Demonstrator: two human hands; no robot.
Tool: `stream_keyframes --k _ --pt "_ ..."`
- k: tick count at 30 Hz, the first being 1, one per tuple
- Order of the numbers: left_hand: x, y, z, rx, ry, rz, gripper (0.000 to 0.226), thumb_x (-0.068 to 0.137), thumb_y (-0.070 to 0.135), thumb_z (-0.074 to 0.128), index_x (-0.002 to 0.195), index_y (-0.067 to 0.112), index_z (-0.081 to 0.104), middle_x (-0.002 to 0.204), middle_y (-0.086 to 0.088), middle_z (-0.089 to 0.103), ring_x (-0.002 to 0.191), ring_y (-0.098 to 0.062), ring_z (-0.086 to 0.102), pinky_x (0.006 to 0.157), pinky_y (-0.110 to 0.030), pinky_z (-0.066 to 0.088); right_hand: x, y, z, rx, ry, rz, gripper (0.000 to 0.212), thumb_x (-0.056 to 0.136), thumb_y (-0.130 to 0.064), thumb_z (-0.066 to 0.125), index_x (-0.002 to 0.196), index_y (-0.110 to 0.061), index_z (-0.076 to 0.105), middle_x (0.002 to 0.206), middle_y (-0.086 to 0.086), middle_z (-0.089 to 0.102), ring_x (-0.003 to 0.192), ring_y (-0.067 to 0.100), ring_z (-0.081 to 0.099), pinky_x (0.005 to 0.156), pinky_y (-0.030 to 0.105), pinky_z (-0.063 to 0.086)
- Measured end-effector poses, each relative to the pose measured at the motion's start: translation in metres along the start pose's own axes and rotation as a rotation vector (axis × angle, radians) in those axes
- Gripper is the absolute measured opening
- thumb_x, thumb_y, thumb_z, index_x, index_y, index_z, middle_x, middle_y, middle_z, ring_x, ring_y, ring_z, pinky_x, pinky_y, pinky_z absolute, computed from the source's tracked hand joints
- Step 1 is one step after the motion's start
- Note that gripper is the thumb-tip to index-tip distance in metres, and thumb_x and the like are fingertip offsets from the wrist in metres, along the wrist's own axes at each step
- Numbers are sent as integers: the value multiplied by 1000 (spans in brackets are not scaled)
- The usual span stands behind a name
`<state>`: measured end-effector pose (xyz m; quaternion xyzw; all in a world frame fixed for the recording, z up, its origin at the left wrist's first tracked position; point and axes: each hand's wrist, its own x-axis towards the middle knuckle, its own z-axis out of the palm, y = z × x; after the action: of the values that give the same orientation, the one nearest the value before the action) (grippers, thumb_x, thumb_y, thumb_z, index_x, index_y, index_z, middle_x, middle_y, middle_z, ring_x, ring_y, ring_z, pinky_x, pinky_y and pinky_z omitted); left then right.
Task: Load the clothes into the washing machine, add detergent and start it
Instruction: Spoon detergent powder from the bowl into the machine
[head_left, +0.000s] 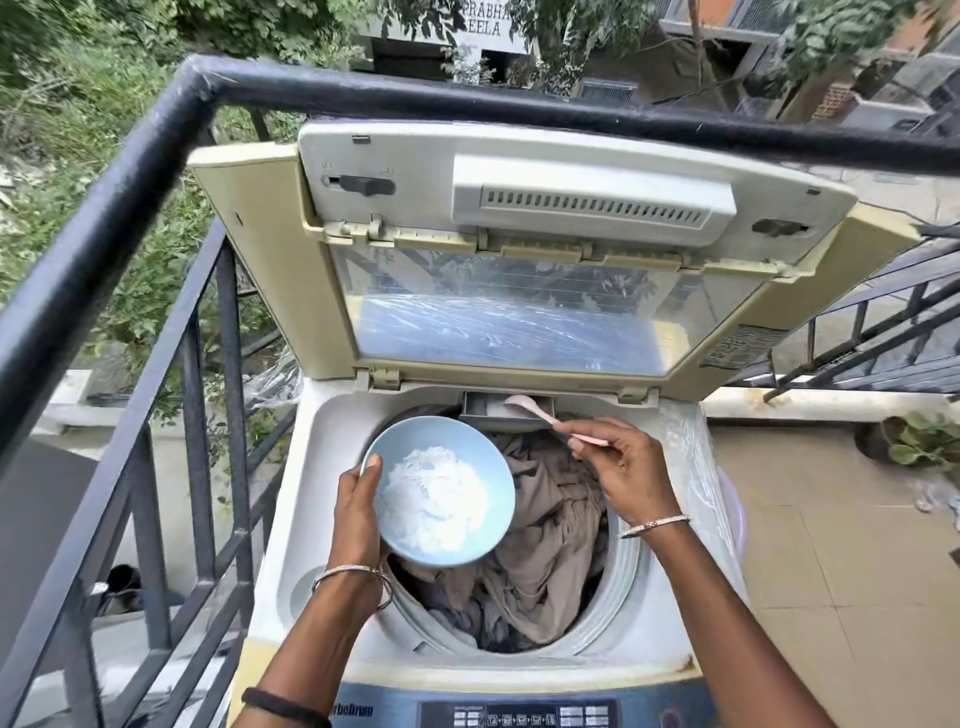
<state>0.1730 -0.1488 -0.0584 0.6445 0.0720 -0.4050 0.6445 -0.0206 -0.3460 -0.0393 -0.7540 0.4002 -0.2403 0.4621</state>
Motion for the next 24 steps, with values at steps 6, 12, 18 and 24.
stream_keyframes --k 6,12,18,24 --pt "-2 -1 2 -2 5 2 24 94 44 51 106 23 54 109 -5 60 105 -29 59 91 -46 49 -10 -1 1 65 12 32 28 87 -3 68 102 -25 77 100 0 73 91 22 69 83 45 56" --pt "-7 0 2 -6 -14 20 22 95 40 51 105 22 56 108 -4 61 104 -27 59 91 -45 49 -34 -34 11 535 82 163 19 90 -2 62 107 -2 70 90 23 72 77 24 69 71 28 59" --pt "-18 4 6 -10 -63 18 16 96 37 49 103 27 60 101 4 64 94 -15 61 78 -34 49 -67 -32 42 687 -50 398 16 89 -4 63 104 0 69 79 23 70 66 26 62 58 24 55" --pt "-27 5 -9 -61 -22 -28 63 72 63 66 123 27 58 129 -5 61 118 -29 59 103 -55 44 -75 -38 44 545 -154 414 24 89 -20 67 106 -3 65 68 21 65 57 20 56 54 25 49"
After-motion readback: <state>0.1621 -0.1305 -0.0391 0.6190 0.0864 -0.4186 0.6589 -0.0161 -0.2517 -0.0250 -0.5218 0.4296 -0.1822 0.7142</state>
